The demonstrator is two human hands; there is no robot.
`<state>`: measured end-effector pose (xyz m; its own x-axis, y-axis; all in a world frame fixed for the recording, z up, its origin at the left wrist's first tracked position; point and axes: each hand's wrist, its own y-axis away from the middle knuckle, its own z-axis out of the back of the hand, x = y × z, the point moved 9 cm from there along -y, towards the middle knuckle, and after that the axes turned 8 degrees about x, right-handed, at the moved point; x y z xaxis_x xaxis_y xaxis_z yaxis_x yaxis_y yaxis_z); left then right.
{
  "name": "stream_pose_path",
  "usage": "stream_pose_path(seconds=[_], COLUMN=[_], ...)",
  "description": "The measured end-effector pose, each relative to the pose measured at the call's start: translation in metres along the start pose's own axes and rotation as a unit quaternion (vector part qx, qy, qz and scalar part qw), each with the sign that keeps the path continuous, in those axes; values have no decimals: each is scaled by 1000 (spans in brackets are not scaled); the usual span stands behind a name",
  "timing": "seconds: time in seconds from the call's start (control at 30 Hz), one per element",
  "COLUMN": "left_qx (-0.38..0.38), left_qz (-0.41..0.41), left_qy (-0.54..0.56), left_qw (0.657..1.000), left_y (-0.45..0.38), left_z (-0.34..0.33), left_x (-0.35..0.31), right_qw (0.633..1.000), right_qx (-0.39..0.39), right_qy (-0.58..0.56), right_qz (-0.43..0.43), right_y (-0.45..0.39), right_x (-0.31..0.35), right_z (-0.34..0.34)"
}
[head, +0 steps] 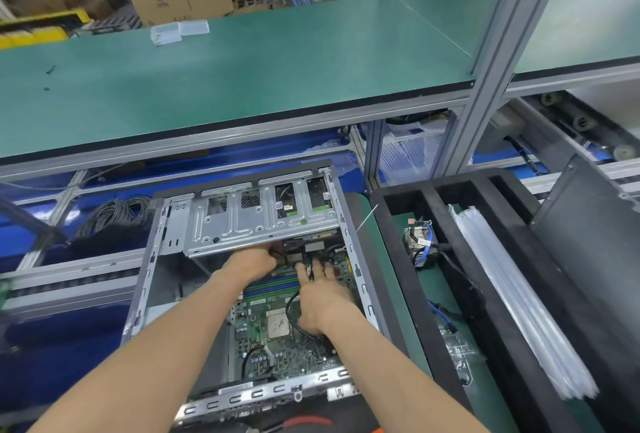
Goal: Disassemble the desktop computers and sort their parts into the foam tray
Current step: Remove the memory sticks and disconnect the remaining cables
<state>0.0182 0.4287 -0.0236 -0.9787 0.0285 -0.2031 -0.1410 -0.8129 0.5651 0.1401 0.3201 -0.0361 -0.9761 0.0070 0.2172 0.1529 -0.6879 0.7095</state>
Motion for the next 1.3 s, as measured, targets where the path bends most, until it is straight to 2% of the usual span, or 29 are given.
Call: stream_pose_path(seconds=[0.1,0.23,0.37,0.47,0.63,0.8,0.93,1.17,1.3], left_qx=[19,-3,-57,-53,-76,-61,-95,-43,-30], left_qz=[-25,-60,-64,-55,-46,-55,-51,-79,-106], left_qy=[-9,8,-97,-144,-146,-172,-150,-140,-237], left_qw=[999,998,992,987,985,982,983,986,965], left_y=[-5,-5,3,9,13,14,19,19,27], left_z=[-5,-8,-11,-16,-15,-14,-8,7,16], left_x=[1,-7,-18,-23,-23,-28,-26,-17,-7], right_qw=[1000,1000,1000,1000,1000,1000,1000,1000,1000], right_qx=[0,3,2,1,2,7,8,11,5], right_qy=[1,5,4,4,3,6,5,6,7], right_qz=[0,1,-2,-1,-4,-3,-5,-5,-5], right_y=[-1,-2,-2,-2,-1,-1,-2,0,2], right_x=[-1,0,-1,0,0,0,0,0,0], right_z=[0,-1,-1,-1,-1,-1,-2,-2,-1])
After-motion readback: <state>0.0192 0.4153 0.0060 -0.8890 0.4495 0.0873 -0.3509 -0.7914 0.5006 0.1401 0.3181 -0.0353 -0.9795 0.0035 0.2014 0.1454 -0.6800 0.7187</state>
